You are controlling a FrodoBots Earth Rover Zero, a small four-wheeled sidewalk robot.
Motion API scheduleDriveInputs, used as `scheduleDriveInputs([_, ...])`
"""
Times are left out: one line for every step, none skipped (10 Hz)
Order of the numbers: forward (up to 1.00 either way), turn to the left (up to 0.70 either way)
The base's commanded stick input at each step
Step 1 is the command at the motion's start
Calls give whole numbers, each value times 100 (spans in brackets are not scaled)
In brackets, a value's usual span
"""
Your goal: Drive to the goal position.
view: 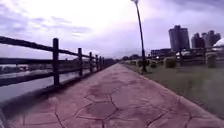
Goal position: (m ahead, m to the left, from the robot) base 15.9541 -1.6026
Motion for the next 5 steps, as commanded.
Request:
scheduleDriveInputs([100, 0])
scheduleDriveInputs([100, 0])
scheduleDriveInputs([100, 0])
scheduleDriveInputs([100, 0])
scheduleDriveInputs([100, 0])
